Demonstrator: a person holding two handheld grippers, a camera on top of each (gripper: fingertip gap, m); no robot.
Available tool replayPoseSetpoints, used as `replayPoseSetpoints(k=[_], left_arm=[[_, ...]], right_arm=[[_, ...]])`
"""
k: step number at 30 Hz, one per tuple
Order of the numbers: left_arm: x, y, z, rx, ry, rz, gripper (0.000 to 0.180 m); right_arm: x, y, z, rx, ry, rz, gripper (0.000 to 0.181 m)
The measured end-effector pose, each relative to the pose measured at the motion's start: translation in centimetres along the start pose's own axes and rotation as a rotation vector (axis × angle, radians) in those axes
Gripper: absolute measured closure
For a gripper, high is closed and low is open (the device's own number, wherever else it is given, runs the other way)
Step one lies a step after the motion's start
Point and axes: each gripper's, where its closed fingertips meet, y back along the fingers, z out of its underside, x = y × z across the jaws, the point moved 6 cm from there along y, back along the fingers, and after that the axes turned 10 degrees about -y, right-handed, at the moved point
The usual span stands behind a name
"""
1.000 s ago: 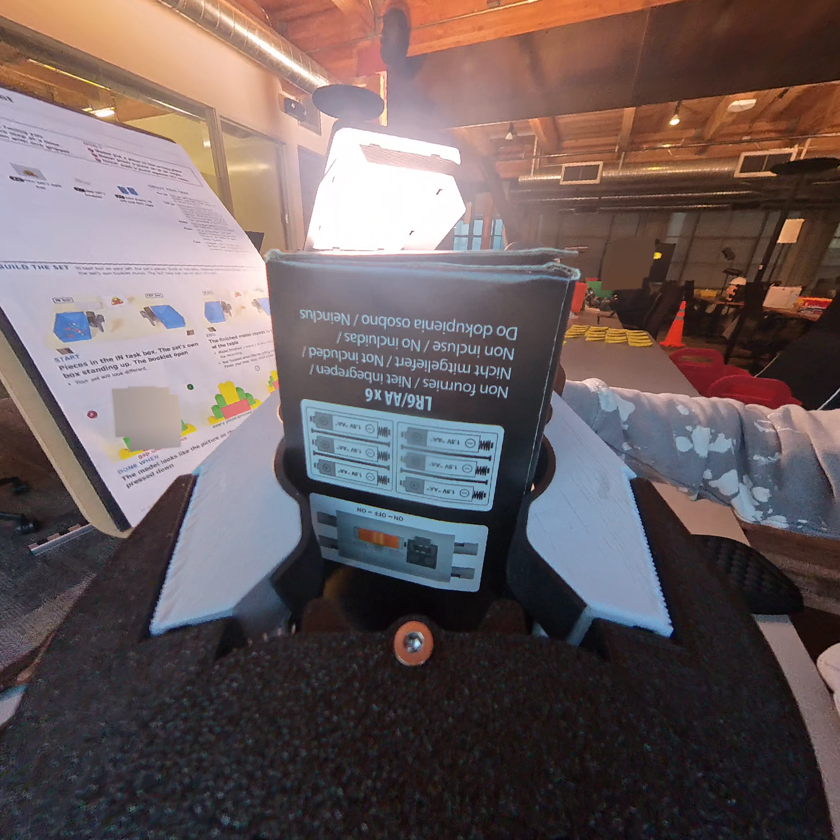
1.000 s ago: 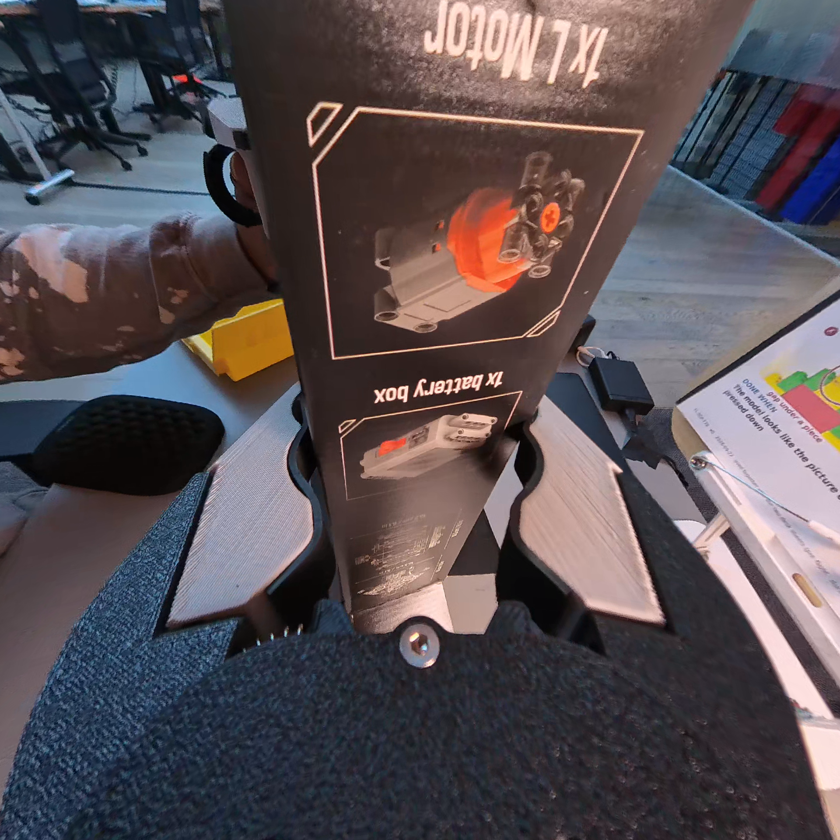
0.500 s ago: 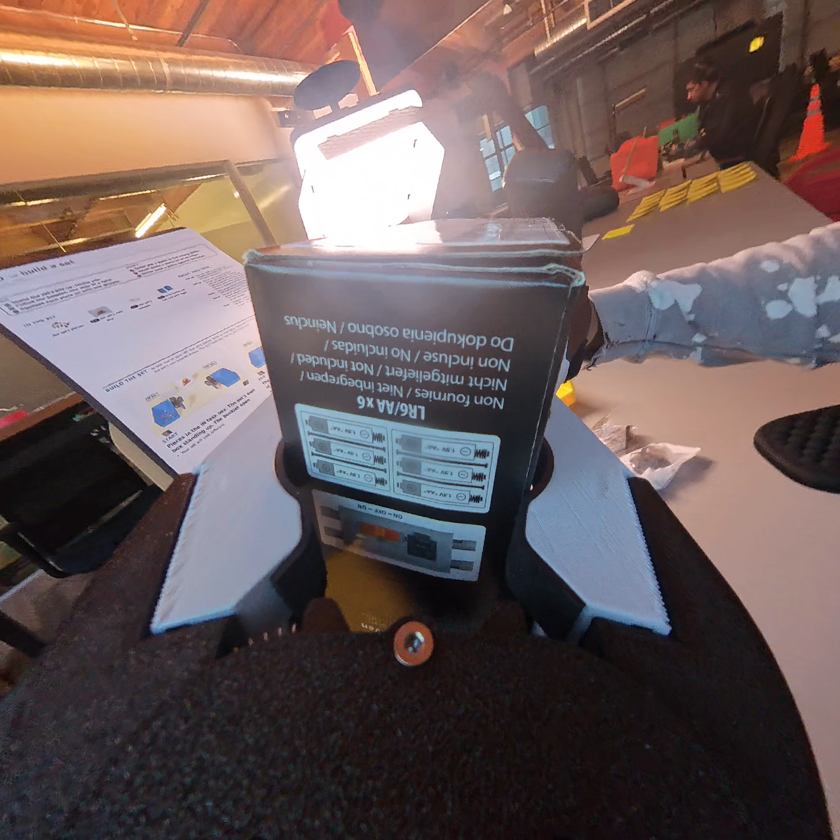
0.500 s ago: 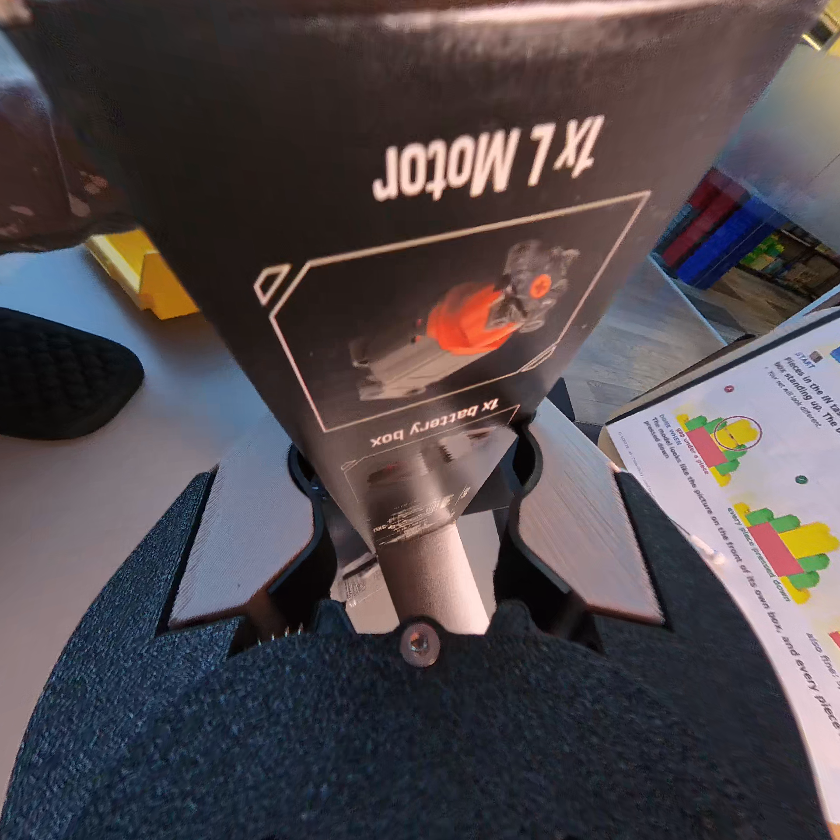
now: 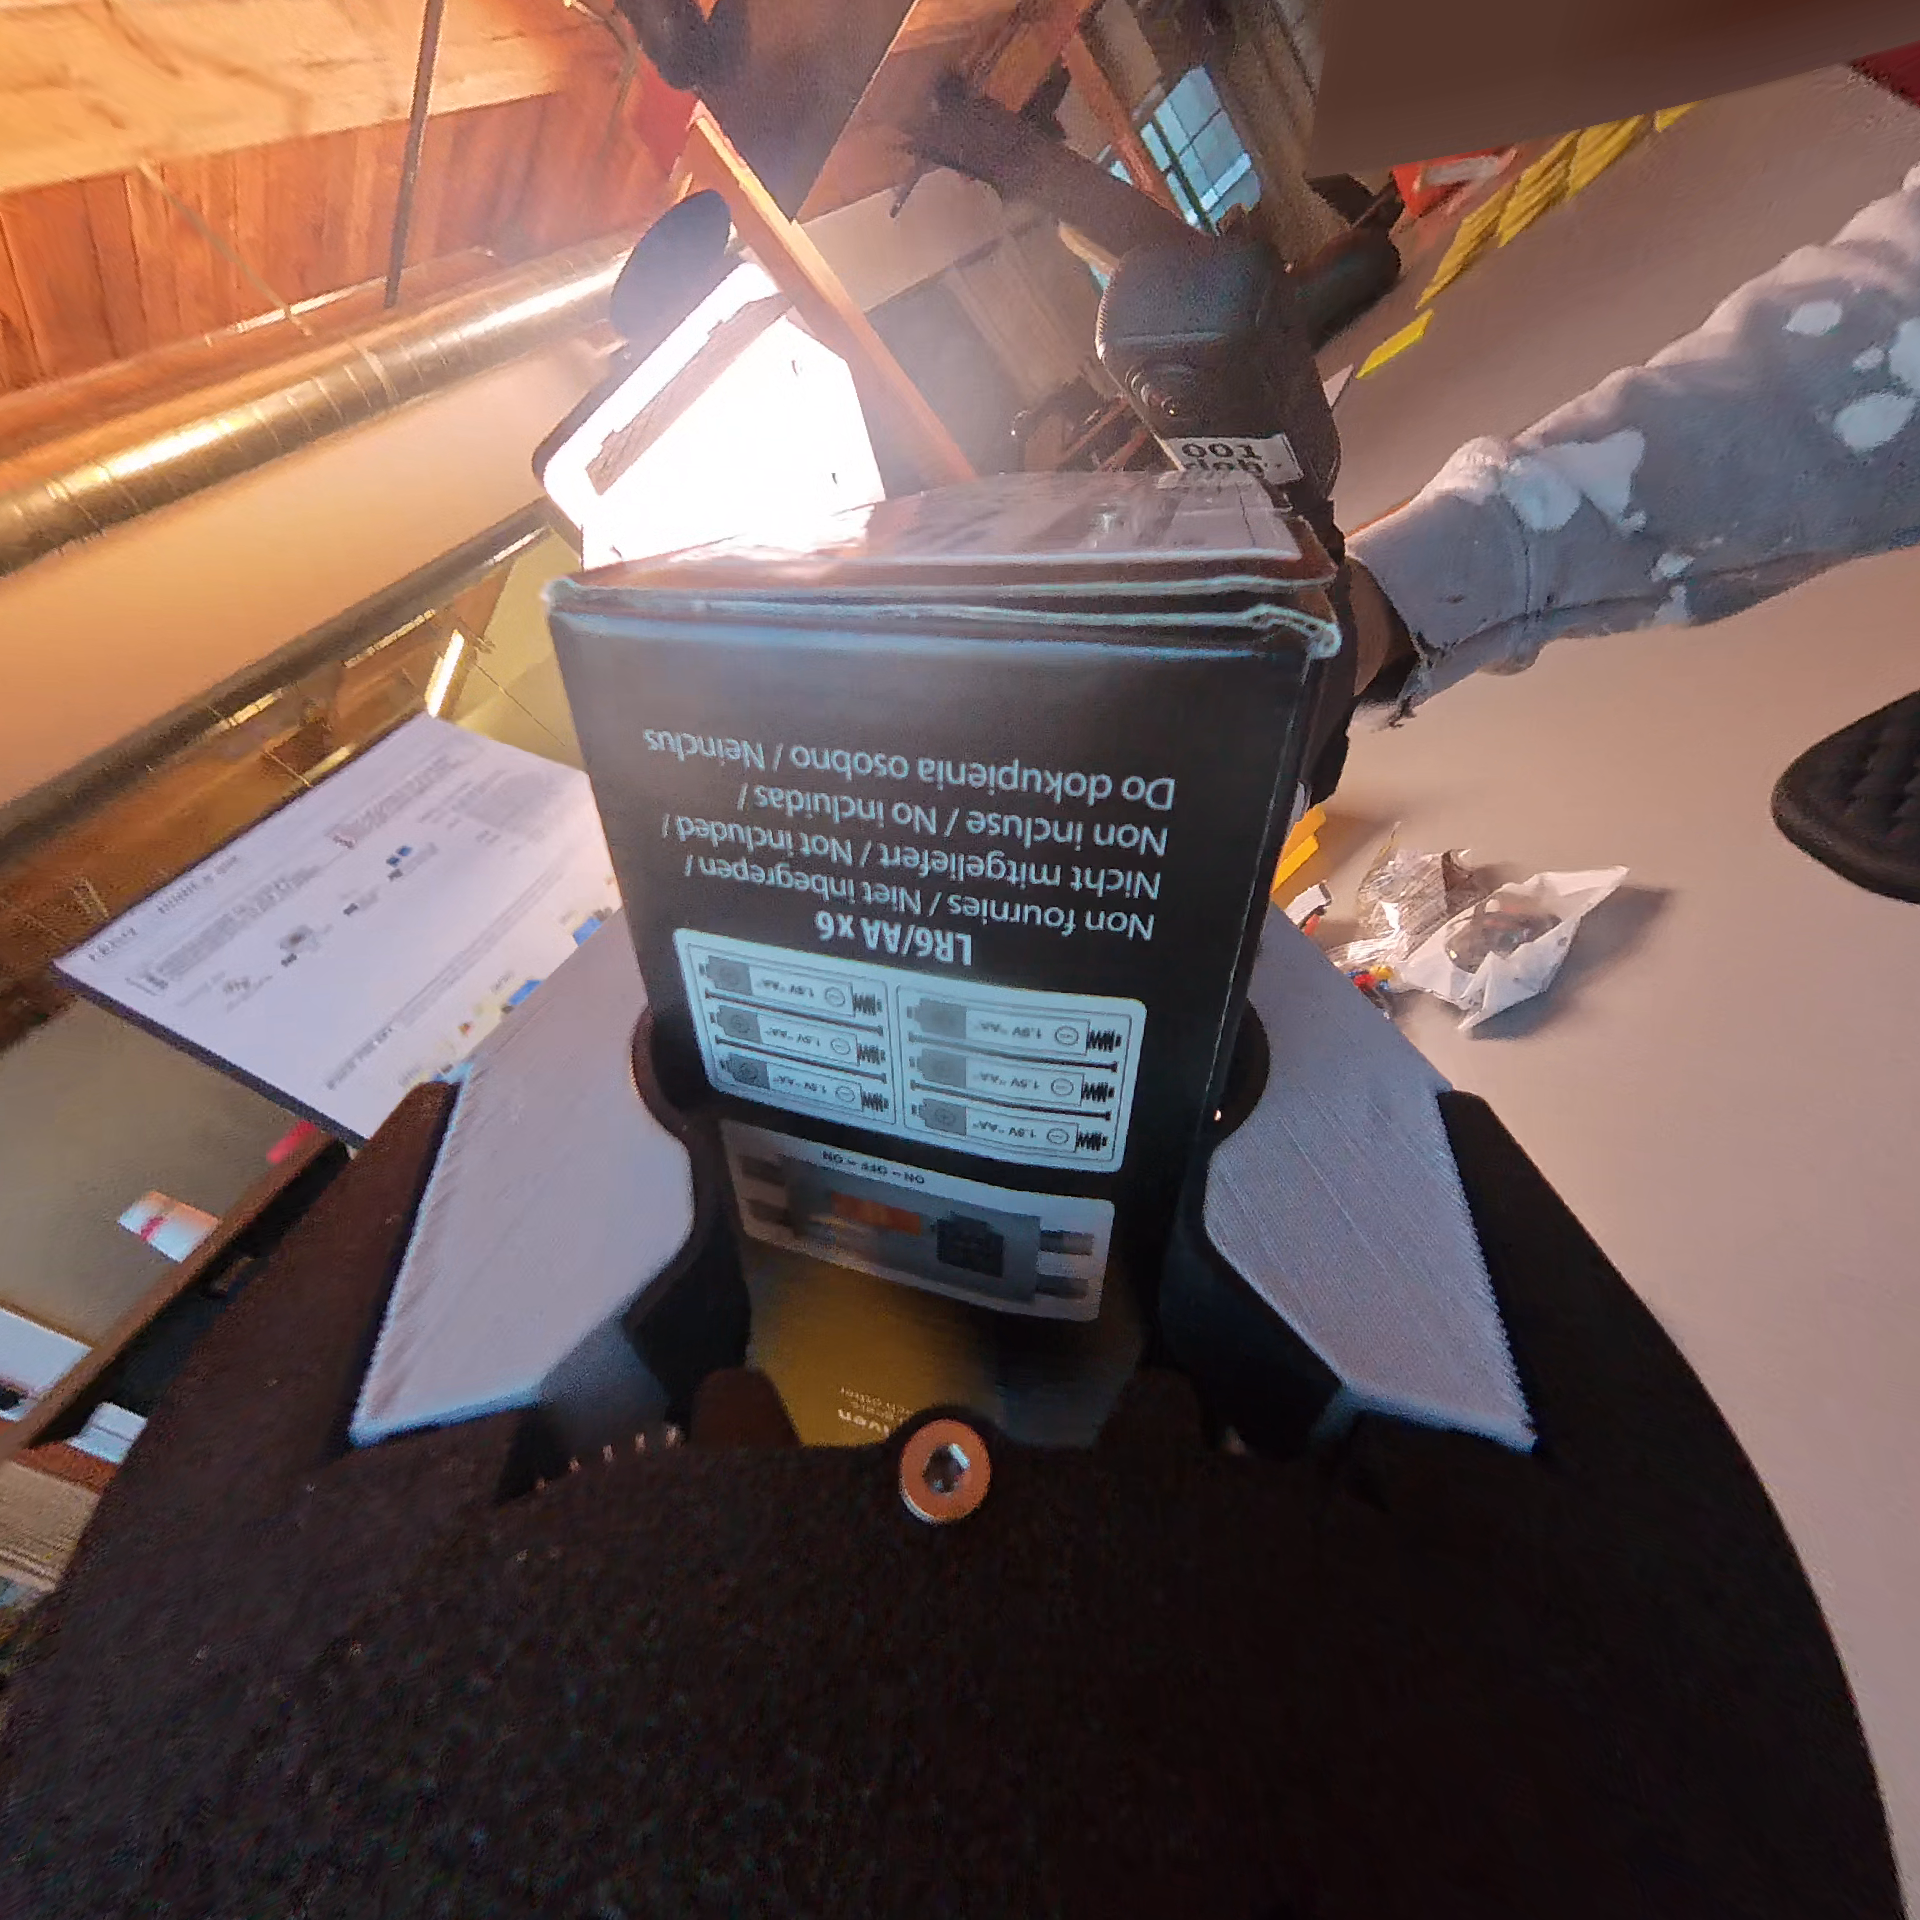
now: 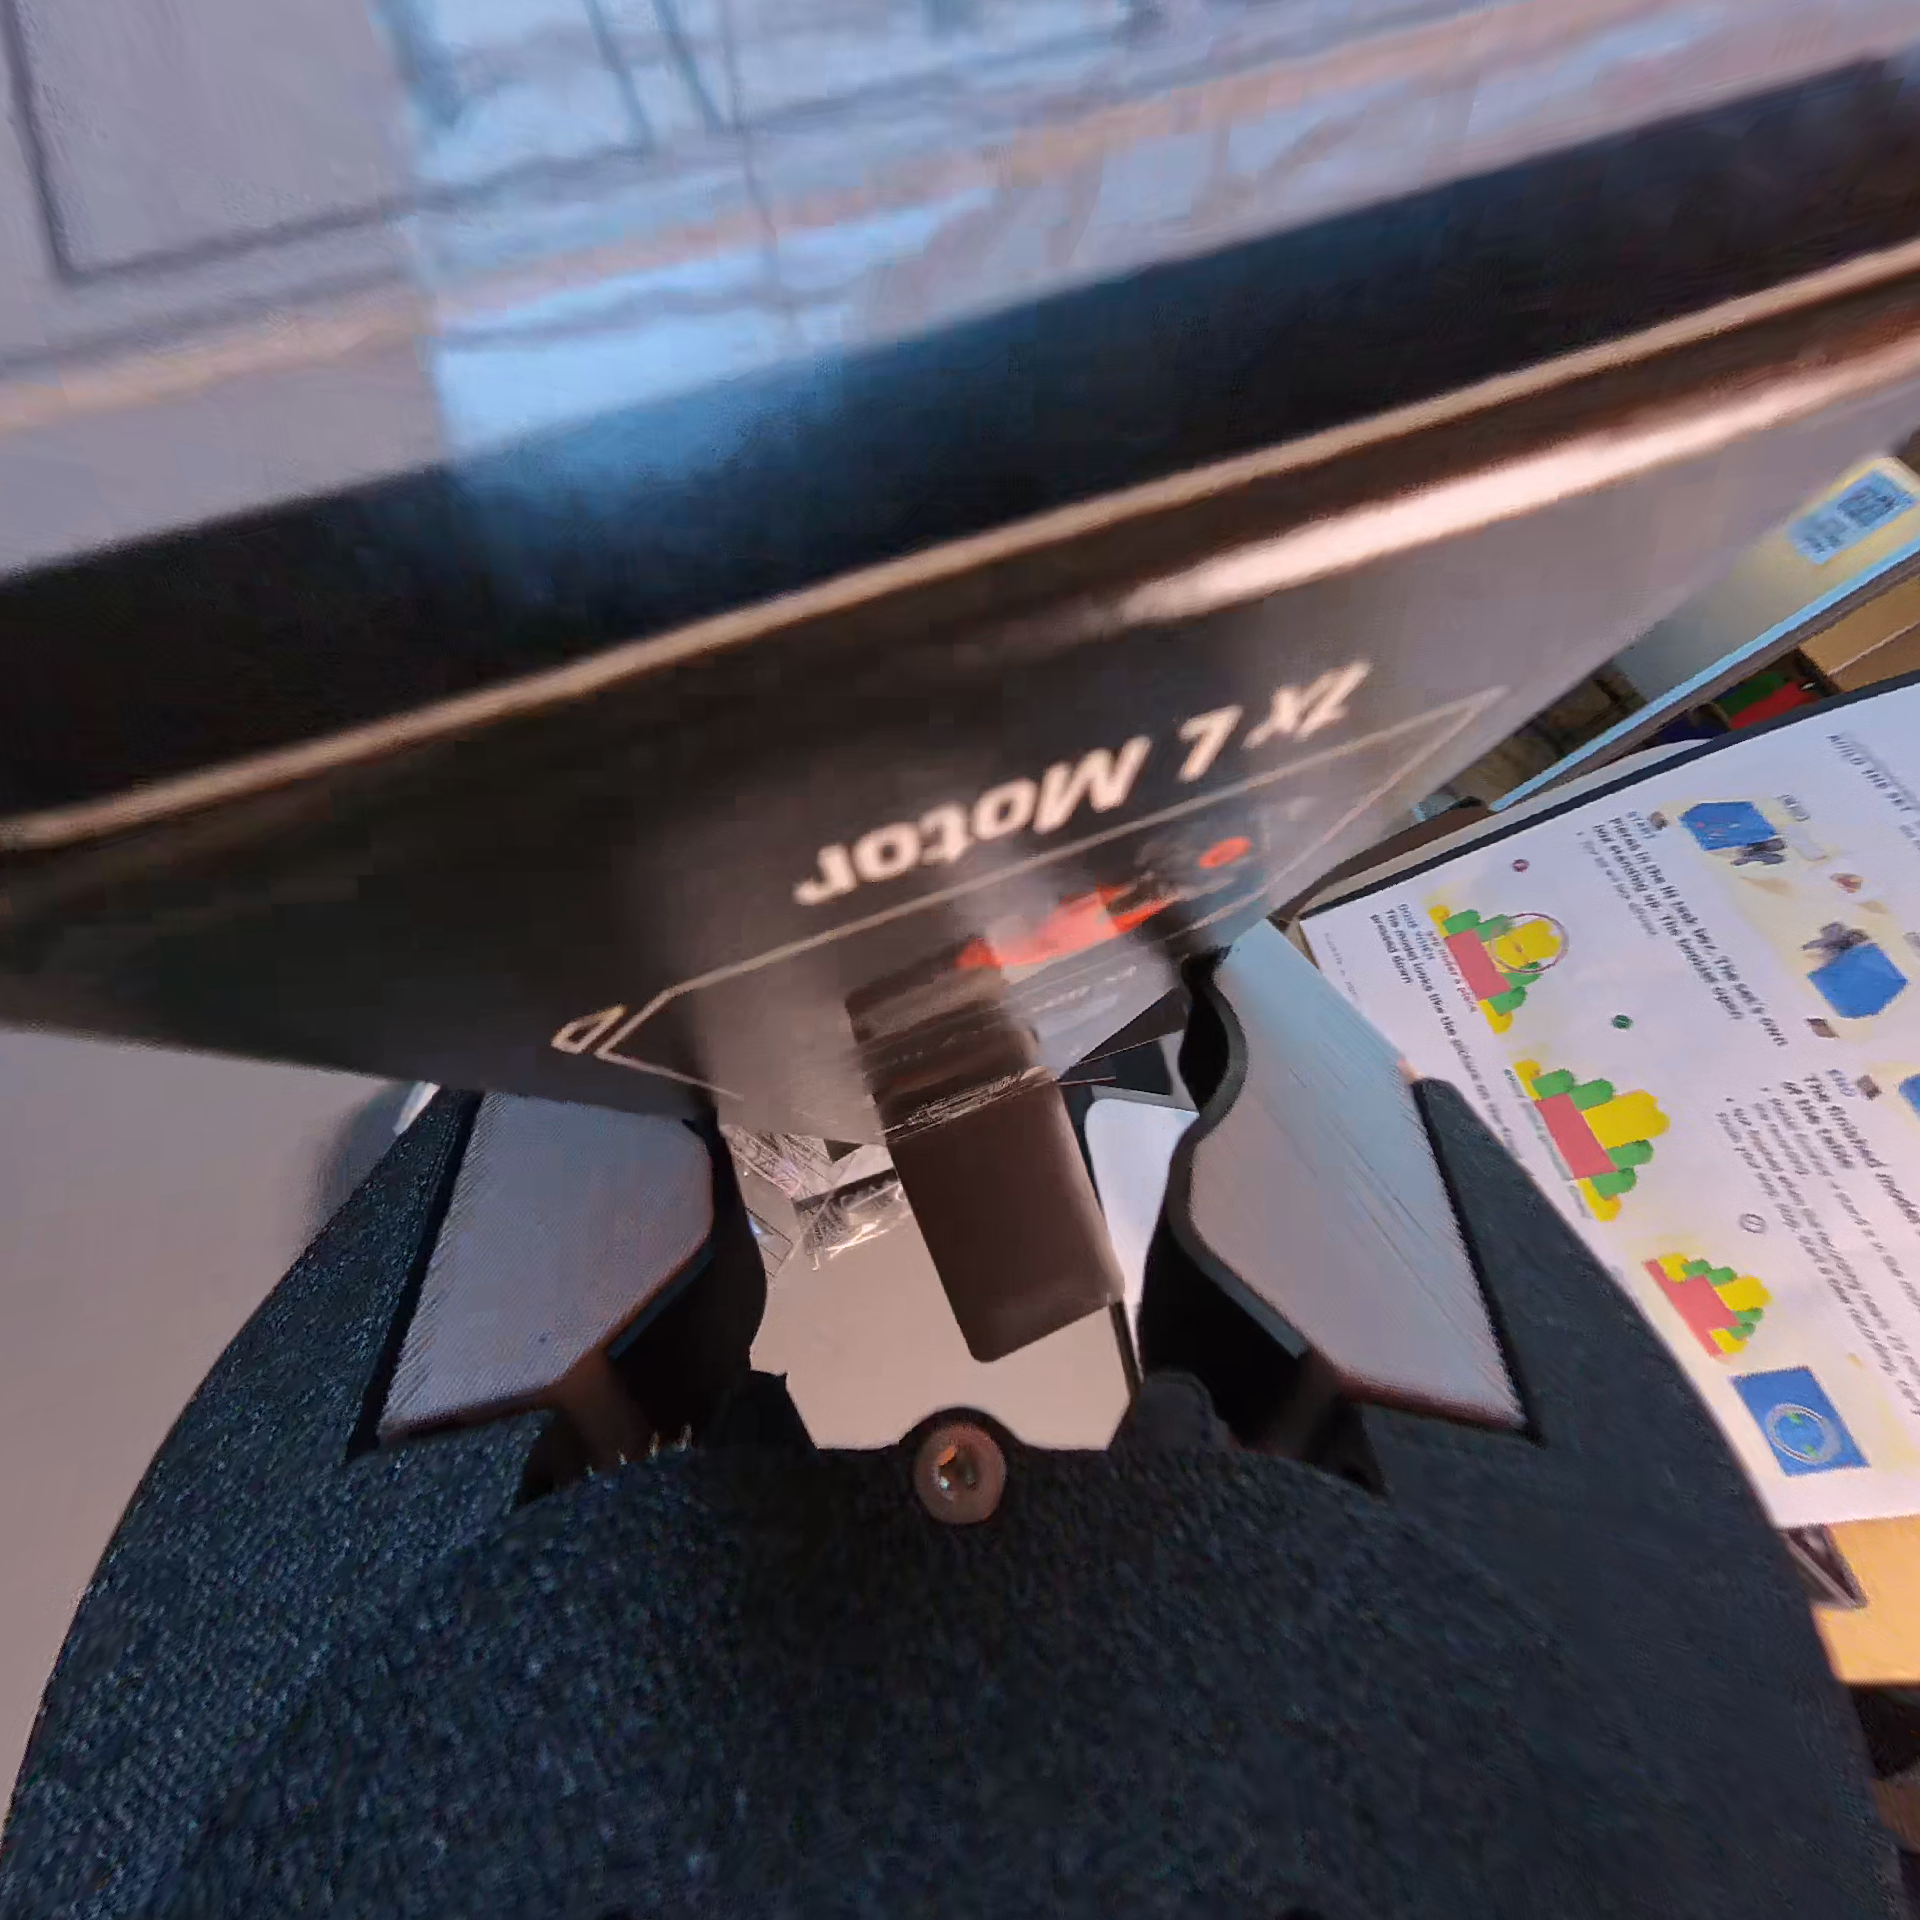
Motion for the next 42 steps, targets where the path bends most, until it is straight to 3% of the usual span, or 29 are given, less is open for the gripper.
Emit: replayPoseSetpoints(k=[6, 9, 12, 18, 26, 30, 35, 38, 42], left_arm=[[3.7, -0.4, -3.2, -0.018, -0.274, 0.01, 0.083], [5.7, -0.4, -3.5, -0.051, -0.398, -0.003, 0.085], [6.5, -0.1, -3.5, -0.055, -0.405, -0.013, 0.084], [2.1, 0.6, -5.1, -0.051, -0.266, -0.135, 0.084], [-9.1, 4.9, -2.4, -0.051, 0.167, -0.385, 0.084], [-13.6, 8.3, 0.8, 0.021, 0.481, -0.517, 0.086], [-15.3, 10.8, 5.1, 0.183, 0.883, -0.517, 0.087], [-14.5, 10.9, 5.6, 0.23, 0.888, -0.504, 0.087], [-12.2, 9.2, 2.9, 0.211, 0.684, -0.441, 0.087]], right_arm=[[-2.7, 3.6, 1.2, 0.036, -0.002, 0.096, 0.091], [-3.8, 5.6, 2.9, 0.036, -0.018, 0.165, 0.104], [-5.1, 7.2, 4.0, 0.037, -0.044, 0.174, 0.106], [-6.2, 8.9, 1.8, 0.079, -0.109, 0.12, 0.107], [-7.3, 8.5, 3.4, 0.052, -0.169, 0.078, 0.115], [-8.0, 7.9, 4.8, 0.033, -0.216, 0.049, 0.115], [-8.2, 7.2, 5.9, 0.016, -0.269, 0.027, 0.116], [-8.3, 6.6, 6.1, 0.019, -0.323, 0.004, 0.118], [-8.3, 5.3, 5.3, 0.038, -0.415, -0.019, 0.113]])
